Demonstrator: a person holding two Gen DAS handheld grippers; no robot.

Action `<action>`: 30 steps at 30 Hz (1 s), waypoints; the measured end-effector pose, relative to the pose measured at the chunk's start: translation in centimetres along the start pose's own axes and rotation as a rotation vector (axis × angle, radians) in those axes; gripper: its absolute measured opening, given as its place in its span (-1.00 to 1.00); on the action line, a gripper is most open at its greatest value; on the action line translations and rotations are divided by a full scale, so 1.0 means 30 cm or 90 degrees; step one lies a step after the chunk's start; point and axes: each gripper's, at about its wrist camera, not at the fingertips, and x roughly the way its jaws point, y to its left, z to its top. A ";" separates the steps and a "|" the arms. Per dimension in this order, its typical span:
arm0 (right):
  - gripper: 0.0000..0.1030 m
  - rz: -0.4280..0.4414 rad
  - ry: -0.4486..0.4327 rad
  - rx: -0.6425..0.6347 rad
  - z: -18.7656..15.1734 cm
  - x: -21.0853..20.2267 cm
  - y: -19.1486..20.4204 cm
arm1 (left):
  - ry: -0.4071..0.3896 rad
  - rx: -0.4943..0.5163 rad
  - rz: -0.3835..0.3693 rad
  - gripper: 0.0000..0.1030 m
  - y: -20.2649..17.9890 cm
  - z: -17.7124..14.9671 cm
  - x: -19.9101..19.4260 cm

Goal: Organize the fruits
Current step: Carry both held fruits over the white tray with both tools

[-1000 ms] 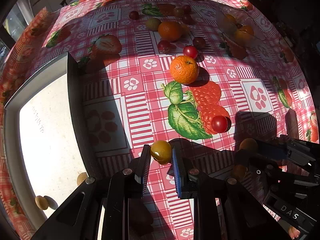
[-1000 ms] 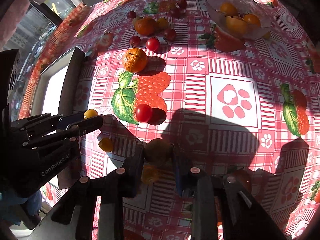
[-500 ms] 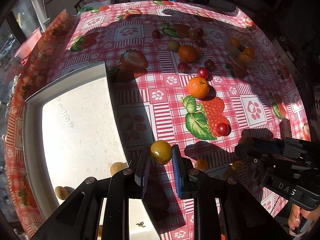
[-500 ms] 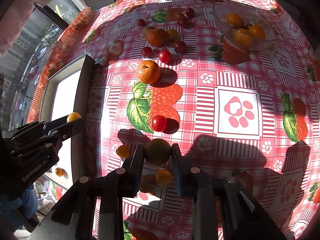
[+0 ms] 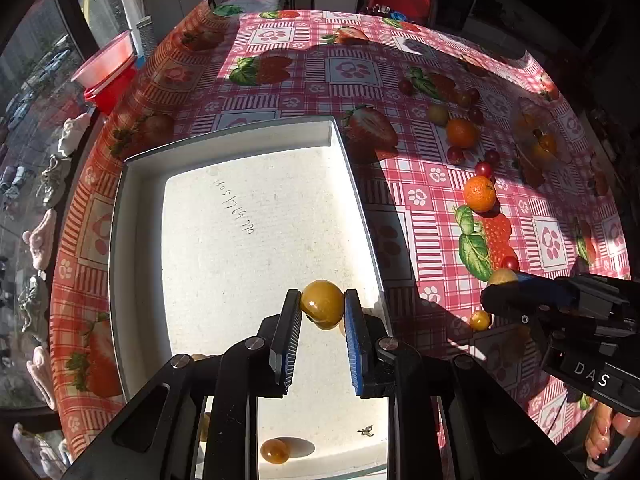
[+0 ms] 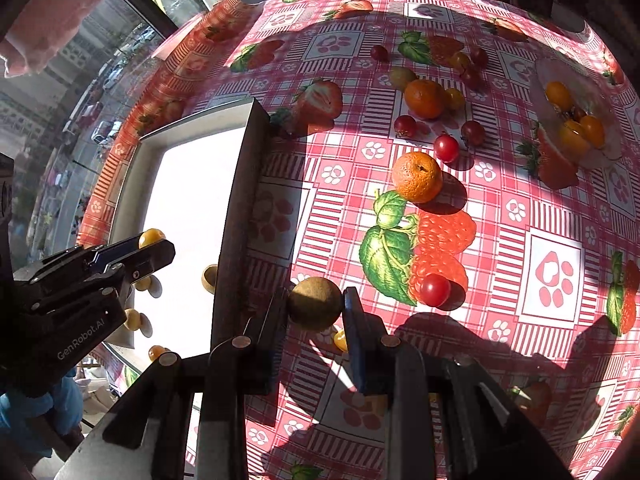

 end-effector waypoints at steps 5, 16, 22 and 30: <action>-0.42 0.016 0.005 -0.034 0.037 0.031 0.099 | -0.001 -0.027 0.017 -0.56 0.088 -0.012 0.004; -0.42 0.038 0.019 -0.089 0.114 0.114 0.275 | 0.006 -0.077 0.047 -0.56 0.249 -0.037 0.048; -0.42 0.034 0.031 -0.105 0.143 0.166 0.315 | 0.013 -0.089 0.051 -0.56 0.288 -0.044 0.077; -0.42 0.003 0.050 -0.124 0.163 0.234 0.327 | 0.023 -0.086 0.058 -0.56 0.294 -0.047 0.115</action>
